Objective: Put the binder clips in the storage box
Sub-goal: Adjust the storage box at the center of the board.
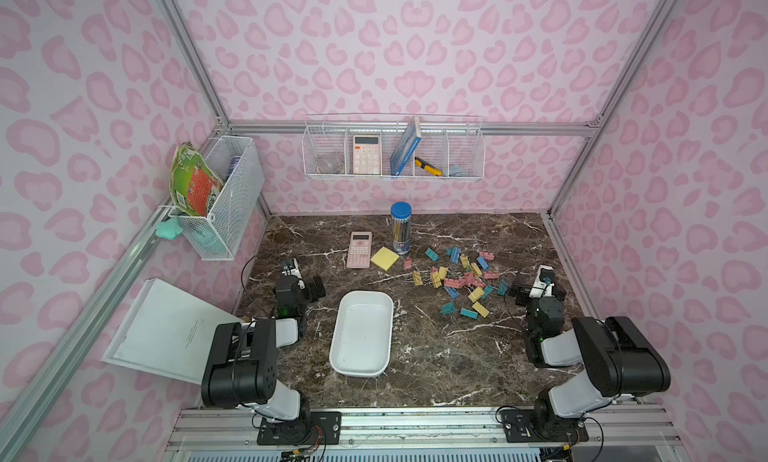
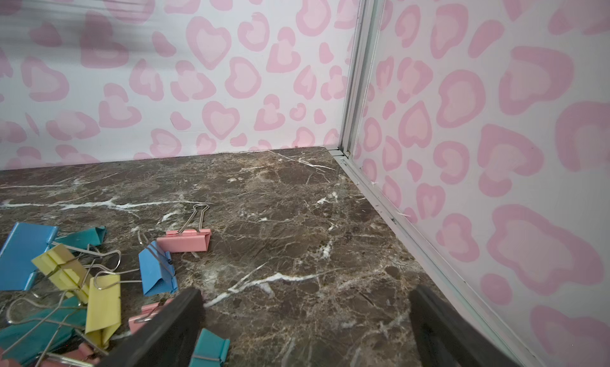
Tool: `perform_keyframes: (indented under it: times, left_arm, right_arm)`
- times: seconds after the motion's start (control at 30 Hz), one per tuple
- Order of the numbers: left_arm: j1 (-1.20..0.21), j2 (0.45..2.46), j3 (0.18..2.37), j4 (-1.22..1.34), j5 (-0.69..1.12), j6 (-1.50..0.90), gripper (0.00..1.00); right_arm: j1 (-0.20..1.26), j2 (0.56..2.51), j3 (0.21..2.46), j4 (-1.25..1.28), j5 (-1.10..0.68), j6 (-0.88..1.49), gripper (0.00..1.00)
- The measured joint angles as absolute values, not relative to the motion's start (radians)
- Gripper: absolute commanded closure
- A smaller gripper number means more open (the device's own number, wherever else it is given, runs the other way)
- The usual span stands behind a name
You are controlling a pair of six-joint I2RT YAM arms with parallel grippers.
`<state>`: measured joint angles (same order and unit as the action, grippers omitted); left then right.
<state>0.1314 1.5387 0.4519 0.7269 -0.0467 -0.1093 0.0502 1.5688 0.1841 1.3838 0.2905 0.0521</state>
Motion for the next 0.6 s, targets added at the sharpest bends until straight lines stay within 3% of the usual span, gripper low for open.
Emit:
perform_keyframes:
  times: [0.6]
  left_arm:
    - [0.131, 1.539, 0.452, 0.727, -0.047, -0.109, 0.00]
  right_arm:
    - [0.050, 1.569, 0.182, 1.387, 0.283, 0.052, 0.00]
